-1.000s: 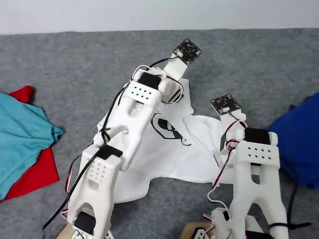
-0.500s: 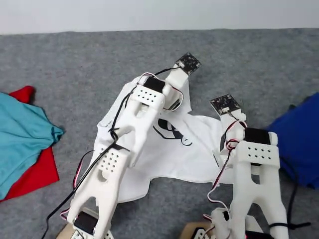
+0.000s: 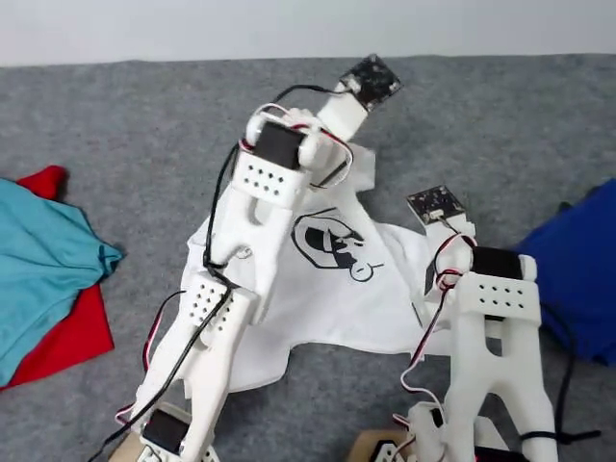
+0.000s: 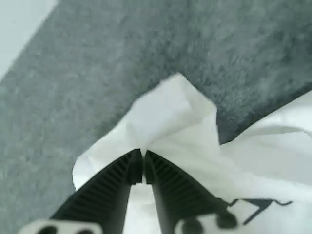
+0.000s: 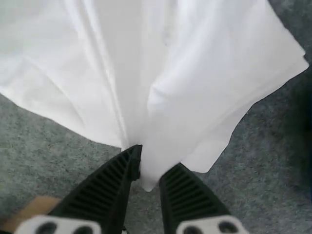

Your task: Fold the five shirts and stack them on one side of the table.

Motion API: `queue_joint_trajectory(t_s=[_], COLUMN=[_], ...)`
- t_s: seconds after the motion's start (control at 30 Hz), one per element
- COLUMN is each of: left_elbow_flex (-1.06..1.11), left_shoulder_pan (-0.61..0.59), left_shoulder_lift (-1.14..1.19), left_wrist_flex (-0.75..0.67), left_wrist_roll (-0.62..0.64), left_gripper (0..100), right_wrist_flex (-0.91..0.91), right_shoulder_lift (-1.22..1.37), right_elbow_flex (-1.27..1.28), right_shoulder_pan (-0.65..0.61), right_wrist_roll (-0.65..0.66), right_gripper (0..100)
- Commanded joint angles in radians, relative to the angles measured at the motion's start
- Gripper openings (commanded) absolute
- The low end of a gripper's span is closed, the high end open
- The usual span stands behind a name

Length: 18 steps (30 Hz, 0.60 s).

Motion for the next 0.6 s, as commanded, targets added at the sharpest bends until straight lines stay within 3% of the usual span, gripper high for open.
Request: queue_joint_trajectory(t_s=[0.0,0.23,0.47,0.57], left_elbow_flex=[0.015,0.381,1.035,1.194], left_shoulder_pan=[-0.078,-0.158,-0.117,-0.087], left_shoulder_lift=[-0.112,-0.319,-0.709,-0.812], left_wrist_flex=[0.028,0.029,0.021,-0.032], left_wrist_roll=[-0.005,-0.143,-0.342,-0.345], left_gripper=[0,0,0,0], right_wrist_flex=[0.05,0.124,0.133,0.133], right_shoulder_lift=[-0.045,-0.045,-0.045,-0.045], right_elbow_flex=[-0.012,-0.012,-0.008,-0.008], right_shoulder_pan=[-0.001,-0.002,-0.002,-0.002], right_wrist_roll=[-0.011,-0.011,-0.011,-0.008], right_gripper=[0.9,0.9,0.9,0.9])
